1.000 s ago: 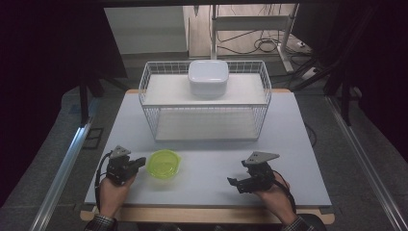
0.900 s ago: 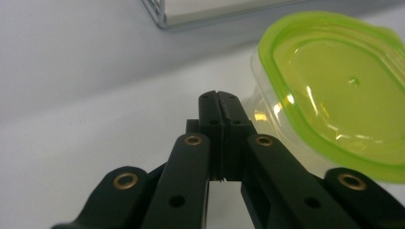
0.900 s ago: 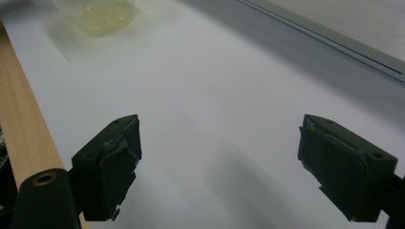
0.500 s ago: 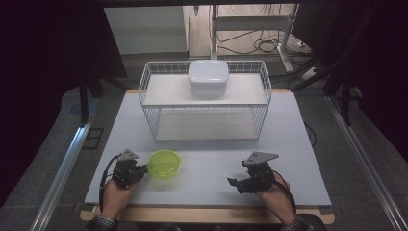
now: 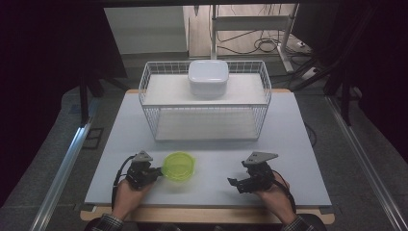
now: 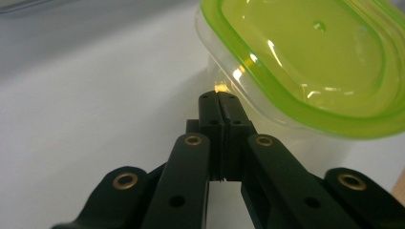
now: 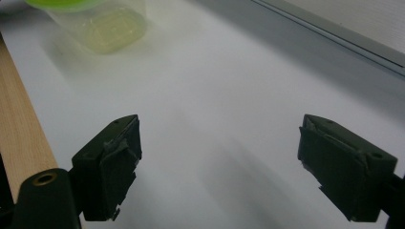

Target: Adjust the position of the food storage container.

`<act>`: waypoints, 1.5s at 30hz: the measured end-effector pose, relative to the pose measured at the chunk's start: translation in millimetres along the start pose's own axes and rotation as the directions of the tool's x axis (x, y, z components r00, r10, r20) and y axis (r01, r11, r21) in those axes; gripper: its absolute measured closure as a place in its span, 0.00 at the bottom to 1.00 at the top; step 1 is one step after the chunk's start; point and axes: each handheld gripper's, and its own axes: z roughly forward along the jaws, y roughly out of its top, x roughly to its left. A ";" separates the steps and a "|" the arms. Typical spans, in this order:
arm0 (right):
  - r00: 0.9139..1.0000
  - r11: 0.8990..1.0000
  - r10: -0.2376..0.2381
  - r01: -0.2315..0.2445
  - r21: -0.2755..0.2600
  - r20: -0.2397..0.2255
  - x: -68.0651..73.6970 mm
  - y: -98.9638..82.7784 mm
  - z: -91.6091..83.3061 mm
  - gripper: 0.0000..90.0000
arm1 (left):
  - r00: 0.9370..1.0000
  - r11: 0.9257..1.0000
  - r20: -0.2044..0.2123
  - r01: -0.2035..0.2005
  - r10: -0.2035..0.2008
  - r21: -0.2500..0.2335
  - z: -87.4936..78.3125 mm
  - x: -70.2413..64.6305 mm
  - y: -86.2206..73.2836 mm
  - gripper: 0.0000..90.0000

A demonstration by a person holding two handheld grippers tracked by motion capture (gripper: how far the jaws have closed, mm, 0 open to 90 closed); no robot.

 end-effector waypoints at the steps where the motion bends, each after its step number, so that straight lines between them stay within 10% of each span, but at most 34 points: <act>1: 1.000 1.000 0.001 -0.001 0.000 0.001 -0.3 0.0 -0.1 0.17 | 1.000 1.000 0.007 -0.011 0.011 0.005 1.7 -2.8 1.2 0.99; 19: 1.000 1.000 0.022 -0.022 0.017 -0.005 -4.2 -1.9 2.6 0.17 | 0.988 0.992 0.094 -0.128 0.126 0.019 27.6 -45.2 13.7 0.98; 29: 1.000 1.000 0.022 -0.022 0.017 -0.008 -4.9 -2.4 3.1 0.17 | 0.981 0.982 0.068 -0.184 0.182 0.030 31.0 -56.8 16.0 0.94; 40: 0.999 1.000 0.030 -0.030 0.005 -0.029 -6.5 -2.3 1.7 0.17 | 0.966 0.967 -0.054 -0.253 0.254 0.018 9.3 -61.1 9.4 0.48; 45: 0.999 0.999 0.032 -0.032 0.002 -0.036 -5.9 -2.3 1.5 0.15 | 0.969 0.970 -0.046 -0.243 0.243 -0.012 -1.0 -55.6 3.4 0.27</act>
